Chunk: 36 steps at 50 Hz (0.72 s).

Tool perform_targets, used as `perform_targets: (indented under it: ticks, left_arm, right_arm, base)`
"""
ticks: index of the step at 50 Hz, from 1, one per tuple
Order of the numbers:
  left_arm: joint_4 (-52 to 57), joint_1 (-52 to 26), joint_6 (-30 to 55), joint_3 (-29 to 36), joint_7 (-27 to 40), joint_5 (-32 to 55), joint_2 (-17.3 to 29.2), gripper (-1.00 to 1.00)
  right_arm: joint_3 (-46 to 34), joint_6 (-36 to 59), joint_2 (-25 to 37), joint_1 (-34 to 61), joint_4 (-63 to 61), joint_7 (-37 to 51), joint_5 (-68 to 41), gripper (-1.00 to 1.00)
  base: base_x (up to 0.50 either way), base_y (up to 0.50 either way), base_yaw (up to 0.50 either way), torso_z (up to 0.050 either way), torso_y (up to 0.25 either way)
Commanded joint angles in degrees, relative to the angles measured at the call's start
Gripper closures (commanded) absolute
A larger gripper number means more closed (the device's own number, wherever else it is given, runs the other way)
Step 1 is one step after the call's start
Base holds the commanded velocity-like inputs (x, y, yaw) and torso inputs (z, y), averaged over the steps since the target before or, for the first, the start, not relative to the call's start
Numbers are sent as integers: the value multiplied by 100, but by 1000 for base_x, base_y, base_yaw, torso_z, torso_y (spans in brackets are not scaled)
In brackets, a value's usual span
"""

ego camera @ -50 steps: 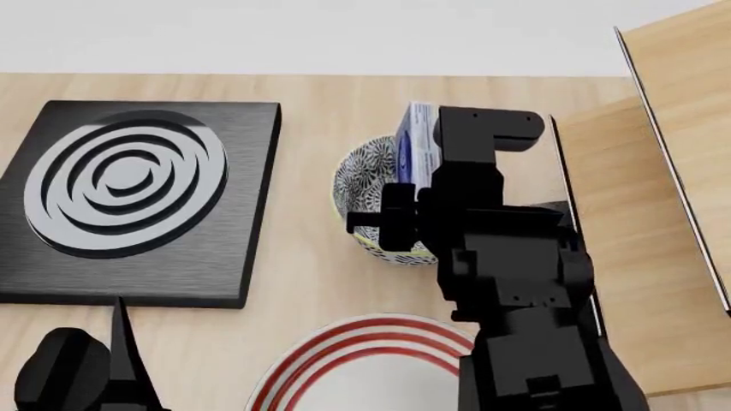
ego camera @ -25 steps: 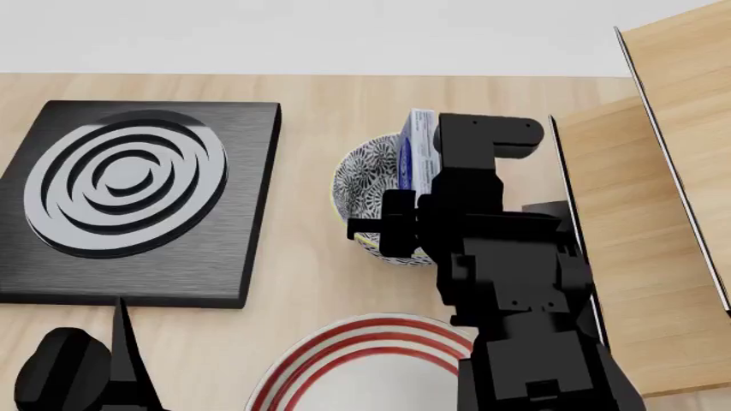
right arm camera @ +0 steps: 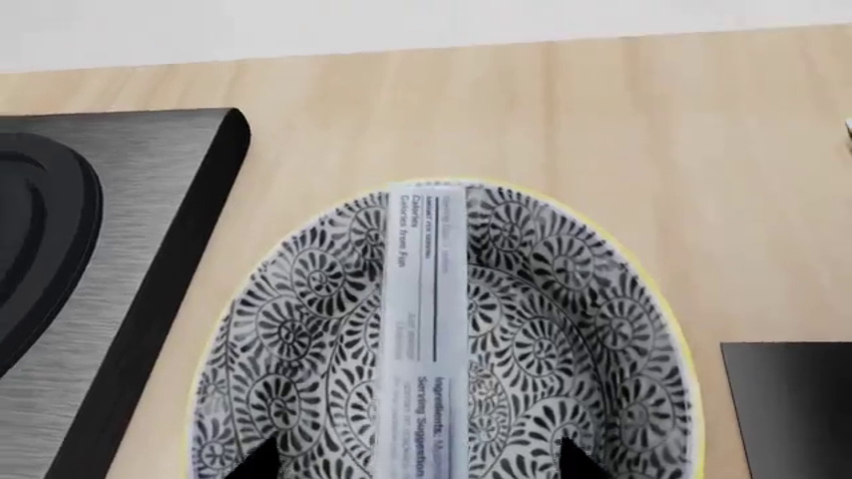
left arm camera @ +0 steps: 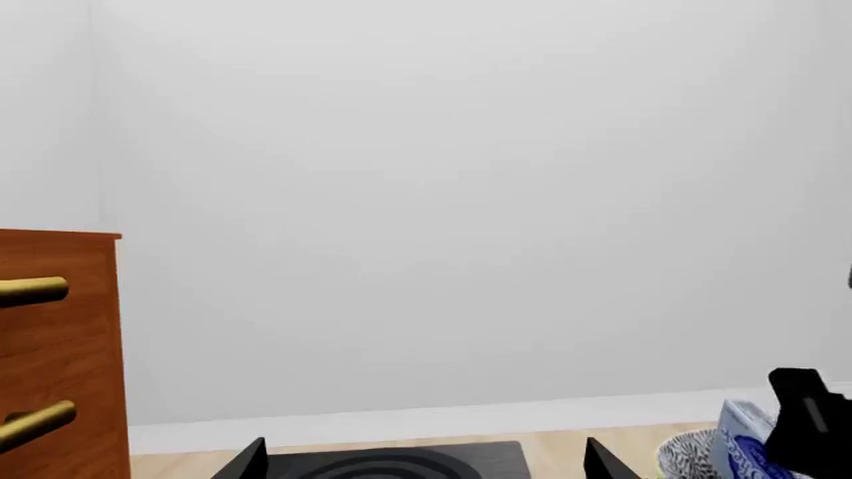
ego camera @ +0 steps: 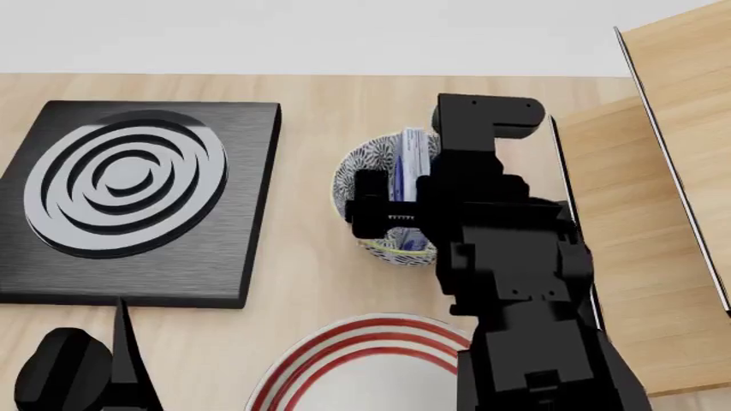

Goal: Pick up the cream cheese and put it in the bowl.

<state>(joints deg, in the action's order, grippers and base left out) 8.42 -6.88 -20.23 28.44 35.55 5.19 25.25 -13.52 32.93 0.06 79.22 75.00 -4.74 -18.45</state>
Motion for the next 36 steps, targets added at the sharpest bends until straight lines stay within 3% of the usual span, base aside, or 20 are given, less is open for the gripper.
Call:
perform_targets:
  ticks: [1, 6, 9, 16, 25, 36]
  left_arm:
    - [-21, -10, 22, 12, 14, -21, -4, -100]
    - [-51, -21, 33, 20, 25, -44, -14, -100]
    - [-62, -29, 54, 23, 31, -54, -18, -100]
    - [-84, -41, 67, 30, 32, -50, -20, -100]
    - [-122, -65, 105, 41, 28, -40, -26, -100]
    - [-174, -82, 129, 53, 9, 8, -30, -100]
  right_arm:
    - [-294, -316, 1, 294, -8, -46, -188, -100]
    - [-304, -233, 67, 457, -168, -49, -247, -100]
    - [-192, 873, 388, -92, -2118, 369, -533, -100]
    - [202, 2348, 798, -821, -4865, 1109, -1131, -100]
    - [773, 3738, 998, -1561, -7516, 1907, -1911, -100]
    - [1618, 4674, 1055, -2793, -10133, 2665, -2768, -100]
  base:
    - [0, 0, 0, 0, 0]
    - [0, 0, 0, 0, 0]
    - [0, 0, 0, 0, 0]
    - [0, 0, 0, 0, 0]
    - [0, 0, 0, 0, 0]
    - [0, 0, 0, 0, 0]
